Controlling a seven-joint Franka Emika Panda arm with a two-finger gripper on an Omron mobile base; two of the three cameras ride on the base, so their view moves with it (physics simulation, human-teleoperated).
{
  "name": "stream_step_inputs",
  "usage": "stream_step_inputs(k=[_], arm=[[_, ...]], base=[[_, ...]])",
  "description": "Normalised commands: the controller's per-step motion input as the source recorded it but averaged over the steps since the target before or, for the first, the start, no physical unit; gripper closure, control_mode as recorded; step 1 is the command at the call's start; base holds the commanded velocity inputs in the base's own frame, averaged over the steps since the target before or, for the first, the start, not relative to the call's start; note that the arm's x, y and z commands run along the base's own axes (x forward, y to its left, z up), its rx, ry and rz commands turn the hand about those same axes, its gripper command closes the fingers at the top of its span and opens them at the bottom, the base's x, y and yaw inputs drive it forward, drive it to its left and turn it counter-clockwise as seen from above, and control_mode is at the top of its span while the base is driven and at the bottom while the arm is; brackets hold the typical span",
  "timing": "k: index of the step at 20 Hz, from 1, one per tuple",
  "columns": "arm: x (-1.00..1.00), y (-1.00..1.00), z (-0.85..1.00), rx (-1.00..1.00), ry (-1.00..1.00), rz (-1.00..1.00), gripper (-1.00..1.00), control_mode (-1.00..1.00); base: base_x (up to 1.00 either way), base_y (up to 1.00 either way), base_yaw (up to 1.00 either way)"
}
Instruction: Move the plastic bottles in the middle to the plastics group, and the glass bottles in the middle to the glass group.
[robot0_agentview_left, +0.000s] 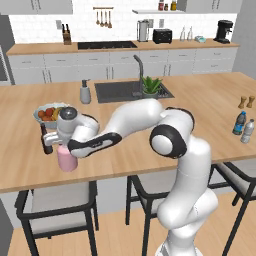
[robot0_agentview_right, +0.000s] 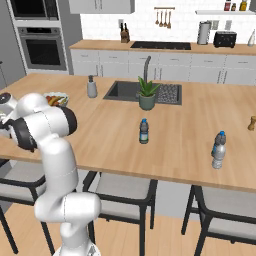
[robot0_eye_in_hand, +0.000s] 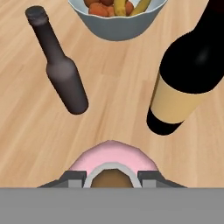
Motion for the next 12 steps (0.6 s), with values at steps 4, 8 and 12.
stream_step_inputs(k=[4,8,12], arm=[[0.14,0.06,0.07,0.00,0.00,0.00,1.00,-1.00],[0.31,0.11,0.02,0.00,0.00,0.00,1.00,-1.00],[0.34,0.04,0.03,0.00,0.00,0.00,1.00,-1.00]], base=[[0.00,0.00,0.00],[0.00,0.00,0.00],[0.00,0.00,0.00]])
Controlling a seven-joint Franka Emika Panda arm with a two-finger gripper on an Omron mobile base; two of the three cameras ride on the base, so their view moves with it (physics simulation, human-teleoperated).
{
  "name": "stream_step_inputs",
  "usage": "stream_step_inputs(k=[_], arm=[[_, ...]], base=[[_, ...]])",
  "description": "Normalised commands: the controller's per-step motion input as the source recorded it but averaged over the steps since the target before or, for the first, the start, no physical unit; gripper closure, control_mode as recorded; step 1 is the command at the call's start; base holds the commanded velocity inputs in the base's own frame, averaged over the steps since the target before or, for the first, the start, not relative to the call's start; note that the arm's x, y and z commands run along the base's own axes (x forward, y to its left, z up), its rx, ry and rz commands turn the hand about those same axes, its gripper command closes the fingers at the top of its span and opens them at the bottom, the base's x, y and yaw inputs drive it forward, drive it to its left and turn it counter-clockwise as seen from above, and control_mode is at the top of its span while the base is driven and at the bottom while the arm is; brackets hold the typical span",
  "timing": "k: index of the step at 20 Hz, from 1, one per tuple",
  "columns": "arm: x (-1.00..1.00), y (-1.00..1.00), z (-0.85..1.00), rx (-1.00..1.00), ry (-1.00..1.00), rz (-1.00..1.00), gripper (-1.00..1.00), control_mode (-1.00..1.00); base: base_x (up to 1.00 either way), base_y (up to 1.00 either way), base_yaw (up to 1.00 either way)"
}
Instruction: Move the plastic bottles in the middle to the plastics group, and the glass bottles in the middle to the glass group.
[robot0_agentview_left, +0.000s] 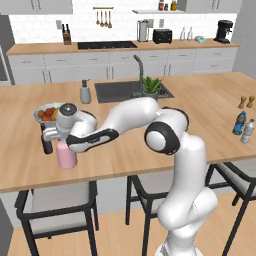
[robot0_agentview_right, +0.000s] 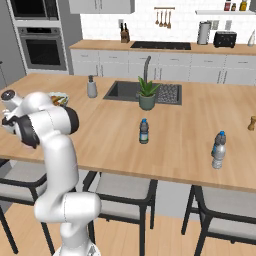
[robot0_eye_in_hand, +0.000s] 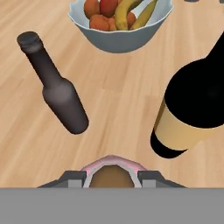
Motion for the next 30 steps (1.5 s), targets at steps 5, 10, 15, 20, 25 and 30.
stream_step_inputs(k=[5,10,15,20,25,30], arm=[[0.18,0.05,0.10,0.00,0.00,0.00,1.00,-1.00],[0.00,0.00,0.00,0.00,-0.02,0.00,1.00,-1.00],[0.01,0.00,0.00,0.00,-0.07,0.00,1.00,-1.00],[0.02,0.00,0.00,0.00,-0.07,0.00,1.00,-1.00],[0.00,0.00,-0.06,0.00,-0.03,0.00,1.00,-1.00],[0.00,0.00,-0.32,0.00,-0.07,0.00,1.00,-1.00]], base=[[0.00,0.00,0.00],[0.00,0.00,0.00],[0.00,0.00,0.00],[0.00,0.00,0.00],[0.00,0.00,0.00],[0.00,0.00,0.00]])
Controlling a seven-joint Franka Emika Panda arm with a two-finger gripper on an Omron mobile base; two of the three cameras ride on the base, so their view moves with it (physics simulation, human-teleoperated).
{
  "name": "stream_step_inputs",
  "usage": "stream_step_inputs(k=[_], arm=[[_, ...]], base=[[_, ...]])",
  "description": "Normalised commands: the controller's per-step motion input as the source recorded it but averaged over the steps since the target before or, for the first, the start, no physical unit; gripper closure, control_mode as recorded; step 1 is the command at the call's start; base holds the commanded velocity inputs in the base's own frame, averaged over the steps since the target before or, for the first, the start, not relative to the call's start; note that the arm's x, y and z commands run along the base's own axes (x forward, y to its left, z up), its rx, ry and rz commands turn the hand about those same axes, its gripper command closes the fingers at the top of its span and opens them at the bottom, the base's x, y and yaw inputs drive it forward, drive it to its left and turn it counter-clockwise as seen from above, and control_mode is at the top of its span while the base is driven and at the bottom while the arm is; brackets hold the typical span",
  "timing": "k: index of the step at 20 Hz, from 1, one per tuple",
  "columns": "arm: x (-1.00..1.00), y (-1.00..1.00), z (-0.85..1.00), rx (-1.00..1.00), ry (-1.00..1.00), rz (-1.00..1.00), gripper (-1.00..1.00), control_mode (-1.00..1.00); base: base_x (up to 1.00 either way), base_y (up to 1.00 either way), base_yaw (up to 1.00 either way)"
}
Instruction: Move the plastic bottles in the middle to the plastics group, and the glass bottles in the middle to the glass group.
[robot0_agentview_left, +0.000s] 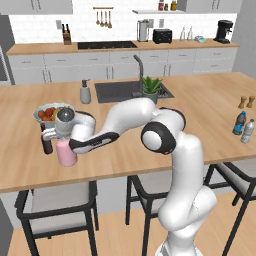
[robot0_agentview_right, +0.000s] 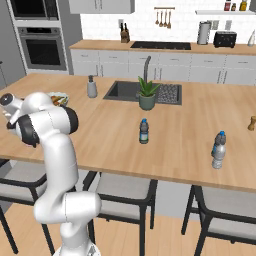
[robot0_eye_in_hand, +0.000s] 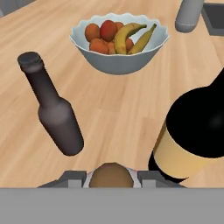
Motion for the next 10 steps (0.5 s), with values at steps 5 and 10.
stream_step_inputs(k=[5,10], arm=[[0.00,0.00,-0.11,0.00,-0.07,0.00,1.00,-1.00],[0.00,0.00,-0.02,0.00,-0.01,0.00,1.00,-1.00]], base=[[0.00,0.00,0.00],[0.00,0.00,0.00]])
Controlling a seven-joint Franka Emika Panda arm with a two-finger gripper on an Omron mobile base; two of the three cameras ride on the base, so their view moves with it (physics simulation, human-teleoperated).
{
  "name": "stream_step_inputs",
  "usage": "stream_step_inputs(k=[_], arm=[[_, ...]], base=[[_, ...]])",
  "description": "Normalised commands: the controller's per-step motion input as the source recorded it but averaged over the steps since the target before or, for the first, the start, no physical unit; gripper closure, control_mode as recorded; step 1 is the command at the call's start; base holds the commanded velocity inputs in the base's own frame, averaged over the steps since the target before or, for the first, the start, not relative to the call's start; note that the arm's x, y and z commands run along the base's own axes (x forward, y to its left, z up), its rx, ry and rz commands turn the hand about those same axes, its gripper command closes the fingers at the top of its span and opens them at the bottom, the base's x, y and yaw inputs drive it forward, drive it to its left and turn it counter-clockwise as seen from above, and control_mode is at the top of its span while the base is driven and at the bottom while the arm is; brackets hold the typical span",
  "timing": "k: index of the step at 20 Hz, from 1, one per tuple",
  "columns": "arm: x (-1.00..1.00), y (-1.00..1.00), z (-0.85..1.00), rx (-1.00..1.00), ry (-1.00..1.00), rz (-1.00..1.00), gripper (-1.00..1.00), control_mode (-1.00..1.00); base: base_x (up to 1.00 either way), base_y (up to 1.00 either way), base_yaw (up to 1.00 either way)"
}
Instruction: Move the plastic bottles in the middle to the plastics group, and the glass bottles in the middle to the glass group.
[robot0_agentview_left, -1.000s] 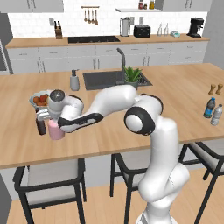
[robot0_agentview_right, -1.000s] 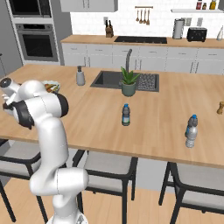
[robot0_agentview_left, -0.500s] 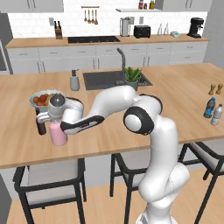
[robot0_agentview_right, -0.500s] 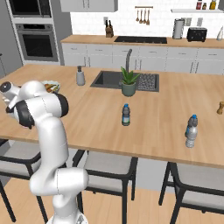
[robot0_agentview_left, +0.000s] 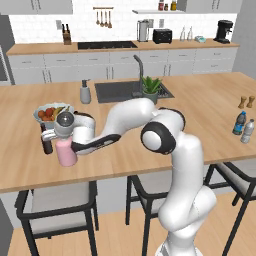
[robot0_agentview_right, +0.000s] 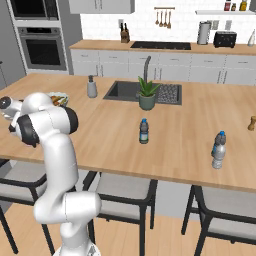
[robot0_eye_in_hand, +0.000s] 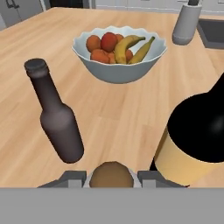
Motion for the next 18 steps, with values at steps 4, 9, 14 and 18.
stream_step_inputs(k=[4,9,14,18], arm=[[-0.03,0.00,0.01,0.00,-0.06,0.00,1.00,-1.00],[0.00,0.00,0.06,0.00,-0.05,0.00,1.00,-1.00],[0.00,0.00,-0.12,0.01,-0.11,0.00,1.00,-1.00],[0.00,0.00,-0.66,0.04,-0.30,0.00,1.00,-1.00]], base=[[0.00,0.00,0.00],[0.00,0.00,0.00],[0.00,0.00,0.00],[0.00,0.00,0.00]])
